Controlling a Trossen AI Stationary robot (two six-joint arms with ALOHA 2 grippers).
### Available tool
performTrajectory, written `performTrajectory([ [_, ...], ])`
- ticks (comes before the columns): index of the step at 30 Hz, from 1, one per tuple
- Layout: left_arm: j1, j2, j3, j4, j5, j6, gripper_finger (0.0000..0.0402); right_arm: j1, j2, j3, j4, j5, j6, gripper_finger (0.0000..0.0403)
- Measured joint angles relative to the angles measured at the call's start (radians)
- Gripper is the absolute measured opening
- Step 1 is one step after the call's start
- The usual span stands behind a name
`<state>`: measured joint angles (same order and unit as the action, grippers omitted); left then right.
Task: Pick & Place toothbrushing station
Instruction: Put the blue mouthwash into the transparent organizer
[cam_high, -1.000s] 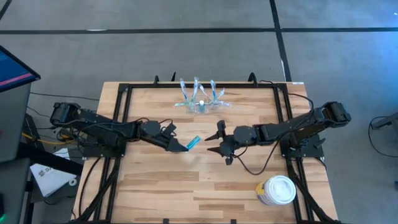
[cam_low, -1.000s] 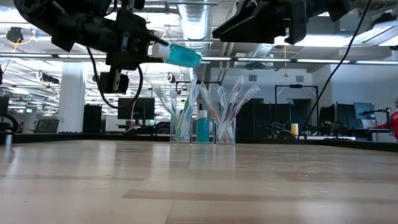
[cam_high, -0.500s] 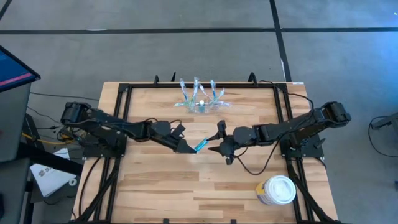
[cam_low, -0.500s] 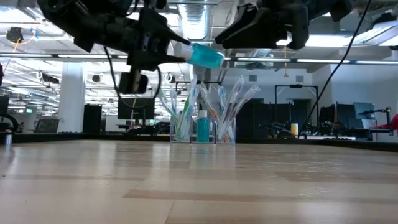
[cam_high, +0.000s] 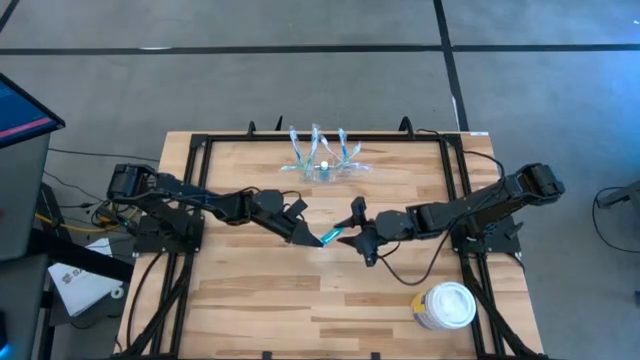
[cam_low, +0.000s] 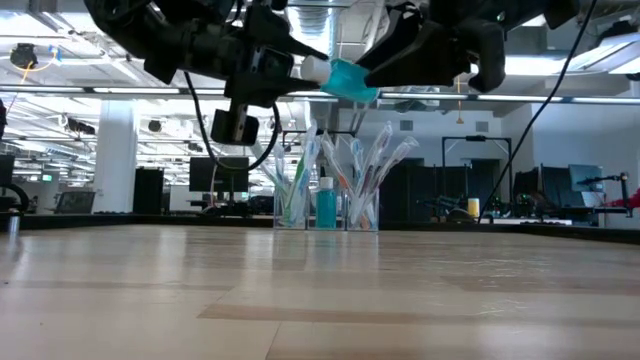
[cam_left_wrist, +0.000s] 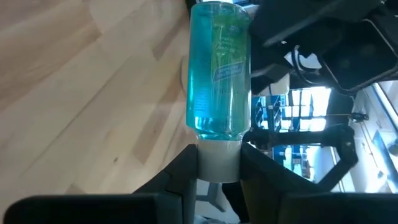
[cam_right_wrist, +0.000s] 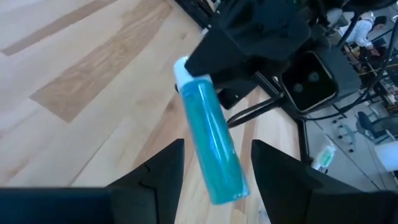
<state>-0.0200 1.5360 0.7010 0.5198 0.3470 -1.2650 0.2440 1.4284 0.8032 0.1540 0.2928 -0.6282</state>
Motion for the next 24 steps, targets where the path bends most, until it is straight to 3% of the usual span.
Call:
performTrajectory([
  [13,-0.001,-0.005,0.008,0.004,0.026,-0.027,0.0089,-0.001,0.000,0.000,-0.016,0.001,-0.001,0.0158],
  [24,-0.001,-0.005,0.007,0.004,0.027,-0.029,0.0089,0.000,0.000,0.000,-0.021,-0.003,-0.005,0.0082],
])
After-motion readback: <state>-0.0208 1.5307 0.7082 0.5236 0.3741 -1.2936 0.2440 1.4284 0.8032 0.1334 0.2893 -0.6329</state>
